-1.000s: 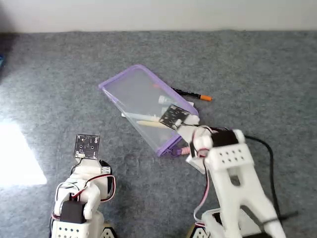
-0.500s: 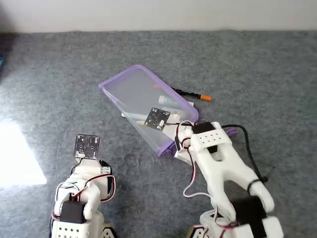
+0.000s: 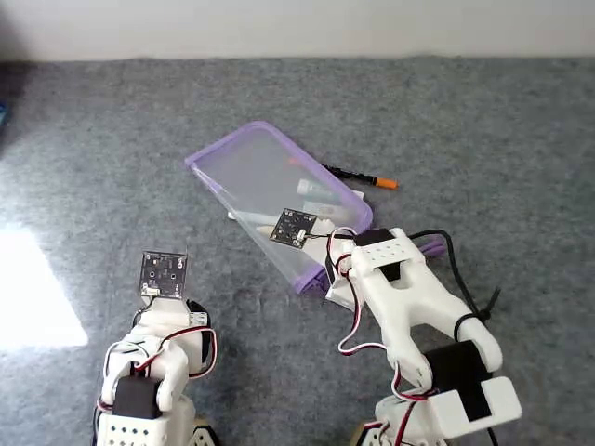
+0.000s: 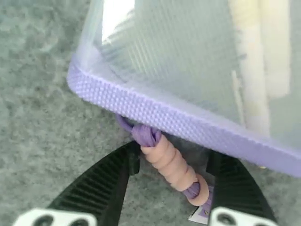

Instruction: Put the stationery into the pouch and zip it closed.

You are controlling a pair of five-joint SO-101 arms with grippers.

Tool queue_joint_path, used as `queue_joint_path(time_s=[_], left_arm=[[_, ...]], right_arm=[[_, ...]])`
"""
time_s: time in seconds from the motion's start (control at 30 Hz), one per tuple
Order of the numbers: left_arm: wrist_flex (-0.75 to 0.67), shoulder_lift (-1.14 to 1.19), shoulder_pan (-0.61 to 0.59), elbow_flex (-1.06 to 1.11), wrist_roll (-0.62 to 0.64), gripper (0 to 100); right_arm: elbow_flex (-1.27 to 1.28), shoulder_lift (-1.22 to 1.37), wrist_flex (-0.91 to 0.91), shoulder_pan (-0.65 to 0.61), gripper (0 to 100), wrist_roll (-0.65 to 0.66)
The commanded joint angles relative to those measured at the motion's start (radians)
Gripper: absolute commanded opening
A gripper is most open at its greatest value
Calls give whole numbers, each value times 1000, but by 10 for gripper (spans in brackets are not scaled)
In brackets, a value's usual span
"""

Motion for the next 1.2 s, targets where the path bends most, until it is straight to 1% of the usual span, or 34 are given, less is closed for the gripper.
queue_joint_path(time_s=[0.0, 0.07, 0.2, 0.27, 0.37, 0.53, 0.73, 1.0, 1.17], left_arm=[[6, -14, -6, -8, -12, 15], [6, -14, -6, -8, -12, 15], [6, -14, -6, -8, -12, 15], [6, -14, -6, -8, -12, 15], [6, -14, -6, -8, -12, 15], [6, -14, -6, -8, -12, 15], [6, -14, -6, -8, -12, 15], [6, -14, -6, -8, -12, 15], [6, -14, -6, -8, -12, 15]], right_arm=[[-34, 2, -5, 5, 251, 6], [-34, 2, 12, 5, 214, 6], [-34, -5, 30, -1, 84, 5], [-34, -5, 36, -1, 60, 5], [-34, -5, 65, 5, 75, 5], [-34, -7, 93, 8, 174, 6], [-34, -7, 93, 13, 177, 6], [-35, -7, 93, 99, 180, 11], [-34, -5, 128, 87, 178, 11]])
